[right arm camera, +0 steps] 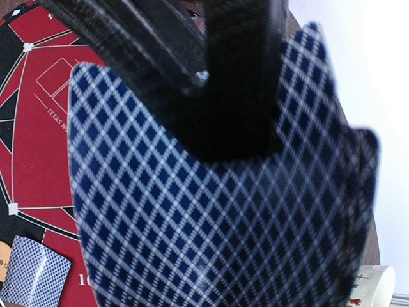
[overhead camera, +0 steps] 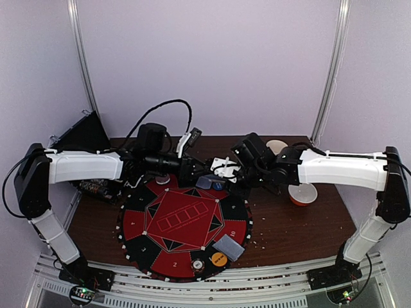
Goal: Distribute texas hold em gaming equipment
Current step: Pick up the poker card from the face-down deck piles.
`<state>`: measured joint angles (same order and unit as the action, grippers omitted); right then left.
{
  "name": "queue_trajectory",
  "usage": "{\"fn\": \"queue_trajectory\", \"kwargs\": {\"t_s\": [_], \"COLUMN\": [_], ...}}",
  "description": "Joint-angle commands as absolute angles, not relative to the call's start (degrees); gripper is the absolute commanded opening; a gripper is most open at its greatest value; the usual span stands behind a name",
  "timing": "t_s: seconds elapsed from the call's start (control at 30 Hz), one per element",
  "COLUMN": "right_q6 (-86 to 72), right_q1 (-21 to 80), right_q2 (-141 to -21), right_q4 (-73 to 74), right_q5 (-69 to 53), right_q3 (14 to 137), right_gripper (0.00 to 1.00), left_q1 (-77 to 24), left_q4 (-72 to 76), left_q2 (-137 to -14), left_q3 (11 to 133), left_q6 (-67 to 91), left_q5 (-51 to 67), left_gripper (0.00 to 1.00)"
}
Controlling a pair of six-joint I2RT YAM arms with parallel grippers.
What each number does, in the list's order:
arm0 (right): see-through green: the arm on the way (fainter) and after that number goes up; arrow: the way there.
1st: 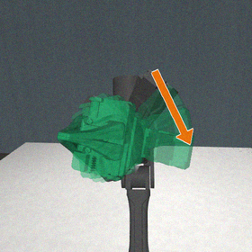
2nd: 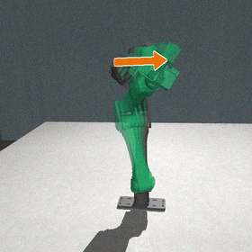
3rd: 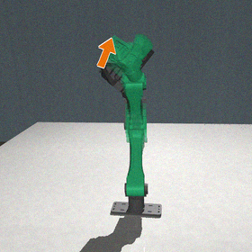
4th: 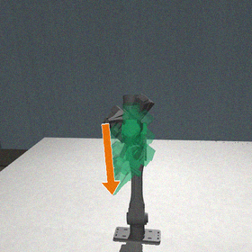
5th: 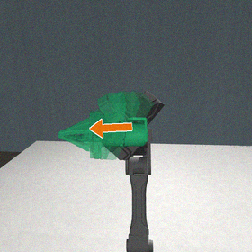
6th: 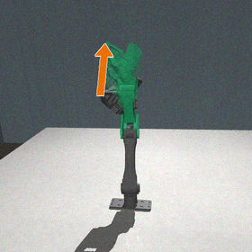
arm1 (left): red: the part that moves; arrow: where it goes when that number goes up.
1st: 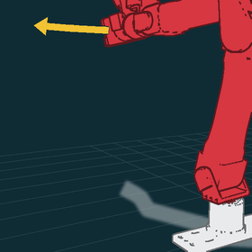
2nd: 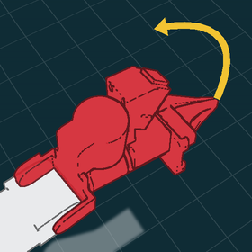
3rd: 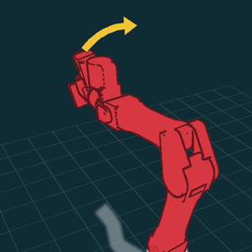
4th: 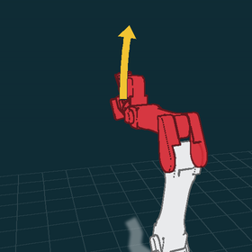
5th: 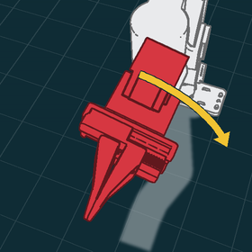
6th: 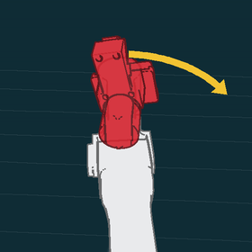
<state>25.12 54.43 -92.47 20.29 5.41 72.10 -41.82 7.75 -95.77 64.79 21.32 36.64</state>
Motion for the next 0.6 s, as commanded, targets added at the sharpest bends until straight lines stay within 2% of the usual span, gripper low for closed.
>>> {"fn": "queue_trajectory", "kwargs": {"t_s": [0.0,0.1,0.27,0.57], "right_q6": [25.05,24.9,23.7,20.67], "right_q1": [54.62,54.39,52.68,49.34], "right_q2": [-90.26,-90.11,-89.42,-89.06], "right_q4": [20.62,20.86,20.66,19.96], "right_q5": [4.81,5.01,4.89,4.39], "right_q3": [71.63,71.58,70.92,69.53], "right_gripper": [0.3,0.3,0.3,0.29], "left_q1": [-40.7,-40.69,-39.54,-36.32], "left_q4": [8.1,7.72,7.26,14.93], "left_q2": [-93.86,-93.69,-92.57,-89.93], "left_q3": [64.24,64.25,63.61,58.94], "left_q6": [19.92,19.59,20.63,27.48], "left_q5": [34.69,35.22,35.29,38.35], "left_gripper": [0.11,0.0,0.0,0.0]}}
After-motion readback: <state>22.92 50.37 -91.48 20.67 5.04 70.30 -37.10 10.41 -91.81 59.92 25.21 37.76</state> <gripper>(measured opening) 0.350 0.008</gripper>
